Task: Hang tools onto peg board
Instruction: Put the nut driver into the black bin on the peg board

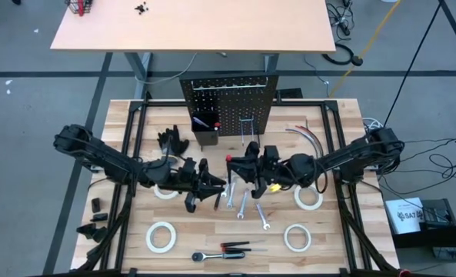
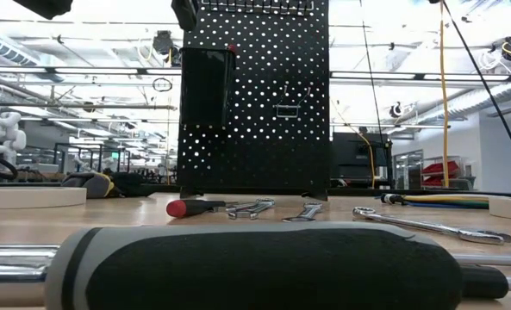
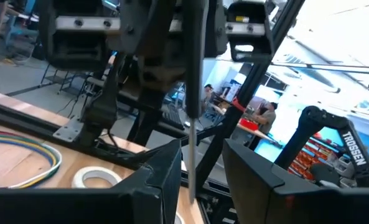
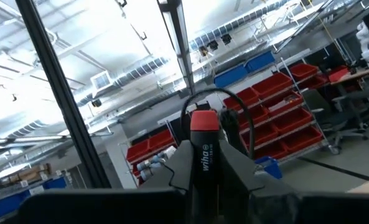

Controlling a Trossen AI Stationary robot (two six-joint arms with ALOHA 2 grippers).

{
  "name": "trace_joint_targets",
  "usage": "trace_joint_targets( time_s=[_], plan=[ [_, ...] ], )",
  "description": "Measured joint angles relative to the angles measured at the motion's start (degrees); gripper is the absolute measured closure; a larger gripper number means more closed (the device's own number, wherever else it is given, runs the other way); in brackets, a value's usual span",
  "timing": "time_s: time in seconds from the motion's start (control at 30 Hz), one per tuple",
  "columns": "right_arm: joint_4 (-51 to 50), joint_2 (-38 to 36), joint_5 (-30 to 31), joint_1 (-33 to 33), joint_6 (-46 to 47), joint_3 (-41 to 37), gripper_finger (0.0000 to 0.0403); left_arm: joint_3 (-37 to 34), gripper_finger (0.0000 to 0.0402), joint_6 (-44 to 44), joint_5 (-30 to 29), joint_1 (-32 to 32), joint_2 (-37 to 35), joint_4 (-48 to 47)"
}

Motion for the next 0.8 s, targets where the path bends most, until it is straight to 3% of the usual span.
trace_joint_targets(
  time_s=[0.57, 0.8],
  plan=[
    [-1.5, 6.3, -0.2, -0.2, 0.1, 5.1, 0.0365, 0.0, 0.0285, 0.5, 0.2, 0.1, 0.3, 0.2],
    [-2.6, 6.3, -0.3, -0.2, 0.1, 5.1, 0.0358, 0.0, 0.0382, 1.8, -0.1, 0.1, 0.3, -1.1]
  ],
)
